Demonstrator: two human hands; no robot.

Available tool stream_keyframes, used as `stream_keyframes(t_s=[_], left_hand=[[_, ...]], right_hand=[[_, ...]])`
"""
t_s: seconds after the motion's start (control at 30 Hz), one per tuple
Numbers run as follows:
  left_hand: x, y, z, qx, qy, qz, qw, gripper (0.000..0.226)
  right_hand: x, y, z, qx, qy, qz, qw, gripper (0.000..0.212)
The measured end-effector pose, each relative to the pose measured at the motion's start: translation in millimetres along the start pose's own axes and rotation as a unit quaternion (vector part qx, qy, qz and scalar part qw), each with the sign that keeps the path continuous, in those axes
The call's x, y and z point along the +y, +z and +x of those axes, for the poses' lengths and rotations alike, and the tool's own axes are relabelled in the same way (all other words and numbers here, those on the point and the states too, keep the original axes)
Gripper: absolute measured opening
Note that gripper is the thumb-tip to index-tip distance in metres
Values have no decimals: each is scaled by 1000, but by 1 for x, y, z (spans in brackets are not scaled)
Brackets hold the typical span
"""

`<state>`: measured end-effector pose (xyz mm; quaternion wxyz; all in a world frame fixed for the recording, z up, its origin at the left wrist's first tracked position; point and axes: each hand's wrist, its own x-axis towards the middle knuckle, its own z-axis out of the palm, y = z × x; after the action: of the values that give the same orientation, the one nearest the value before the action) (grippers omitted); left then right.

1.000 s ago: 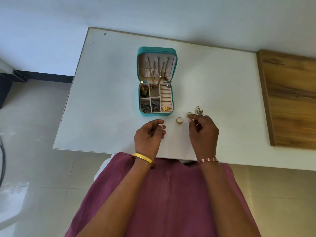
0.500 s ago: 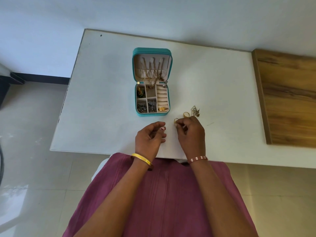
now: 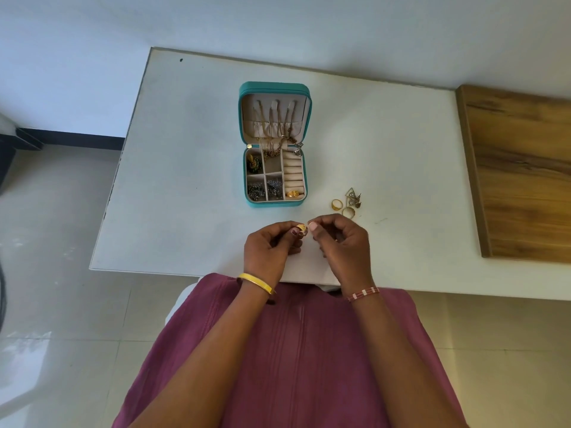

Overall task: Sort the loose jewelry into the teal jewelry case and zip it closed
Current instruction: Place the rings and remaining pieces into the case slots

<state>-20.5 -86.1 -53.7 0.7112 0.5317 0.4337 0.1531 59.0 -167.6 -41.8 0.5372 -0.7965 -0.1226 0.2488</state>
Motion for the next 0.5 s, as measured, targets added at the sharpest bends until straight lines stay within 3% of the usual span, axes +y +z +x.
stream_keyframes(t_s=[0.1,0.2,0.37,0.5], left_hand=[[0,0,1,7,-13,-25,1000,21],[0,-1,2,11,-22,-37,999,21],[-1,-2,1,15,-27,-29,999,21],[-1,-2,2,18,-34,-39,998,20]], right_hand=[[9,-10,10,131,-34,-58,989,9],[19,-19,21,206,-57,-146,966,9],[23,-18,30,204,-52,-239,948,18],[22,-16,28,174,-68,-298,936,13]])
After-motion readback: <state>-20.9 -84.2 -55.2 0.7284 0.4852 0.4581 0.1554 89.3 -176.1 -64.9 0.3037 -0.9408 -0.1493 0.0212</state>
